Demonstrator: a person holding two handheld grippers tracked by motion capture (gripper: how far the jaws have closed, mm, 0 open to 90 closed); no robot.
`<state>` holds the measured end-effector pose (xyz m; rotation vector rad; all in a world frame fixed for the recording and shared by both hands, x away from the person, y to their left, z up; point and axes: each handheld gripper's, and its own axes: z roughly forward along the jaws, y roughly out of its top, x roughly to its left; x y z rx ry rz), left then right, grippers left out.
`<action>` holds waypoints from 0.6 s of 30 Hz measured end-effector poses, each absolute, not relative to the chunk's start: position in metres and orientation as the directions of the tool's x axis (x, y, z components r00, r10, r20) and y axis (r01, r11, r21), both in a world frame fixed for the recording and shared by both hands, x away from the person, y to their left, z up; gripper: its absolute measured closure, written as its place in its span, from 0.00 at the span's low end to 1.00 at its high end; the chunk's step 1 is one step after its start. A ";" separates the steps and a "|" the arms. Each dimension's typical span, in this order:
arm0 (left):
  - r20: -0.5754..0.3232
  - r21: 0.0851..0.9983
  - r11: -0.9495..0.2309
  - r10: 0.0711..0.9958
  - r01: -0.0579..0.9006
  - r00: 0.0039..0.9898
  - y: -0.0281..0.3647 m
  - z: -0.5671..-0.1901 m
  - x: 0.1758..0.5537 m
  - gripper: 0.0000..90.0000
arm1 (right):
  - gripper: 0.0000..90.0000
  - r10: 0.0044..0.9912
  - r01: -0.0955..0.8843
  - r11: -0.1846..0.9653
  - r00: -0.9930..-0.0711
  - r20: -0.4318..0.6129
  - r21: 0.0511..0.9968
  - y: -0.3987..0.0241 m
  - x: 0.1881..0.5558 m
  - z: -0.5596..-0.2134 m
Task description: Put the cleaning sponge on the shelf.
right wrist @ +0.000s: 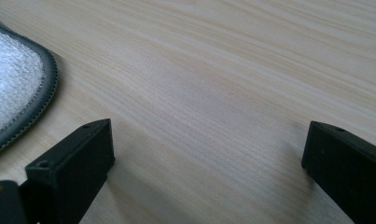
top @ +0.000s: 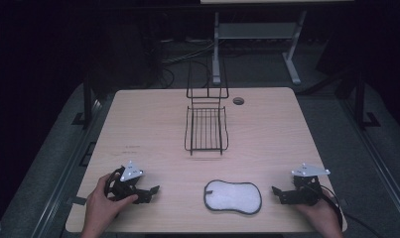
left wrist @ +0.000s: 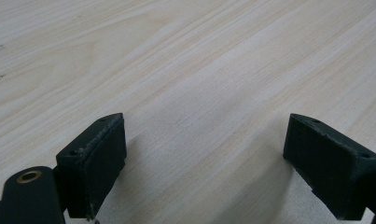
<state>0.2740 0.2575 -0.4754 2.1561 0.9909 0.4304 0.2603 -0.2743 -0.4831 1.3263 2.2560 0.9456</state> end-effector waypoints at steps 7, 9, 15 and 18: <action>0.004 0.724 -0.451 0.760 0.522 0.650 0.258 -0.475 0.274 0.14 | 0.02 0.865 0.626 0.340 -0.501 0.028 0.702 -0.274 0.260 -0.483; 0.004 0.724 -0.451 0.760 0.522 0.650 0.258 -0.475 0.274 0.14 | 0.10 0.865 0.631 0.344 -0.501 0.027 0.695 -0.273 0.259 -0.480; 0.004 0.724 -0.451 0.760 0.522 0.650 0.258 -0.475 0.274 0.14 | 0.26 0.855 0.627 0.362 -0.518 0.023 0.690 -0.270 0.257 -0.475; 0.004 0.724 -0.451 0.760 0.522 0.650 0.258 -0.475 0.274 0.14 | 0.43 0.840 0.609 0.364 -0.542 0.034 0.704 -0.266 0.254 -0.468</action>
